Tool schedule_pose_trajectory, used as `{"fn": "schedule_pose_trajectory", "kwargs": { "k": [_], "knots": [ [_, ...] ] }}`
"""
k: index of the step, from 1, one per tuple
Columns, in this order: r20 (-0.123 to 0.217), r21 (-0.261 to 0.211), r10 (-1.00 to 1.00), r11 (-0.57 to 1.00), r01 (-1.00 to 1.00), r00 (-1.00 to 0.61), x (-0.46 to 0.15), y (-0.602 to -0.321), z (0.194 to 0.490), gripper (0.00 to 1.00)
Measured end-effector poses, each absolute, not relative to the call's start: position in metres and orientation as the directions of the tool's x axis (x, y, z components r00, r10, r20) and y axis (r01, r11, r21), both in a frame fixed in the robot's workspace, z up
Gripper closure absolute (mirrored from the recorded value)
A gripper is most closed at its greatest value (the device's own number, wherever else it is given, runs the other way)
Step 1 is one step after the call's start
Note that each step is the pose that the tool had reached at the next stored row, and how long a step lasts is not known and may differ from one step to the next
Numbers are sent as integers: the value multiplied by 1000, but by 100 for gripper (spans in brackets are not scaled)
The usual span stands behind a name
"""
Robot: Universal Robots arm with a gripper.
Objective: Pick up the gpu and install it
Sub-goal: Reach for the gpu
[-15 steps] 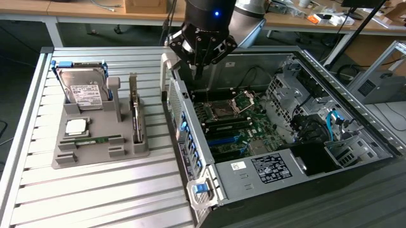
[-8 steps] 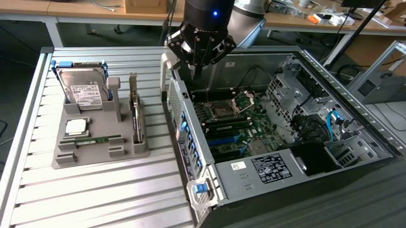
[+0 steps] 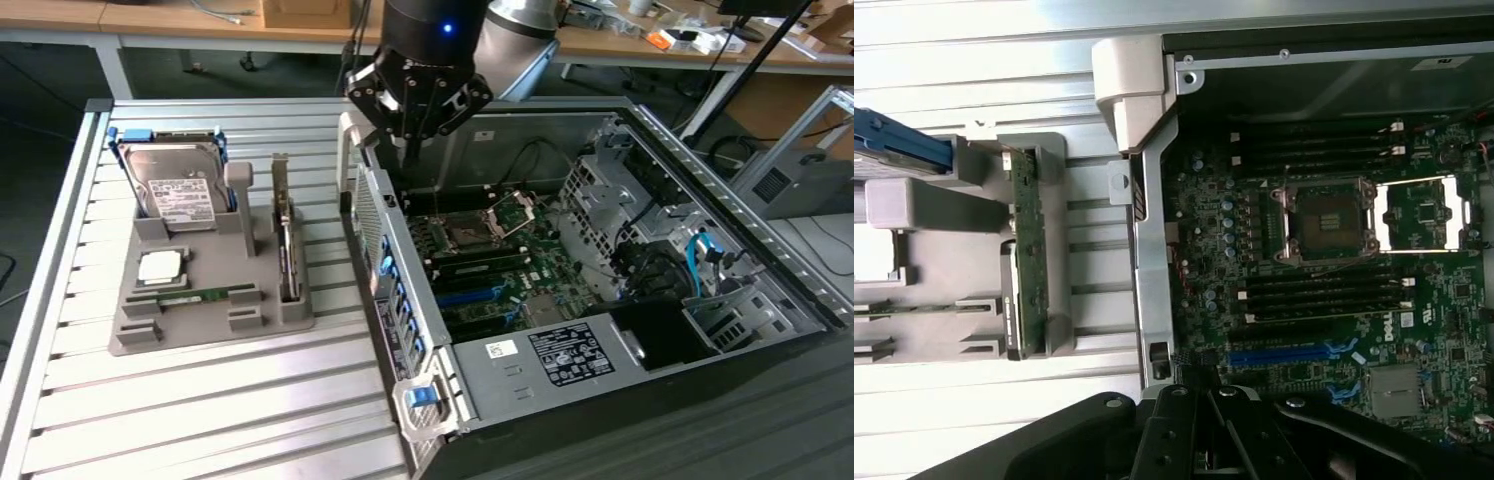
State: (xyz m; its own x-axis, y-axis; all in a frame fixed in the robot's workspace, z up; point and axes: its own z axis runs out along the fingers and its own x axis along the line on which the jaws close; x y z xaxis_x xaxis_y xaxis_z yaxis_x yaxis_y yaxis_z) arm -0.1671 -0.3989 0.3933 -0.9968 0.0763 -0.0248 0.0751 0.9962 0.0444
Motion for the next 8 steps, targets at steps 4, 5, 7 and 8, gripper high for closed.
{"fn": "schedule_pose_trajectory", "kwargs": {
  "k": [4, 5, 7, 8],
  "knots": [
    [-25, 44, 76, 996, 75, -997, -169, -399, 393, 89],
    [-25, 44, 76, 996, 75, -997, -169, -399, 393, 89],
    [-25, 44, 76, 996, 75, -997, -169, -399, 393, 89],
    [-25, 44, 76, 996, 75, -997, -170, -399, 393, 89]
  ]
}}
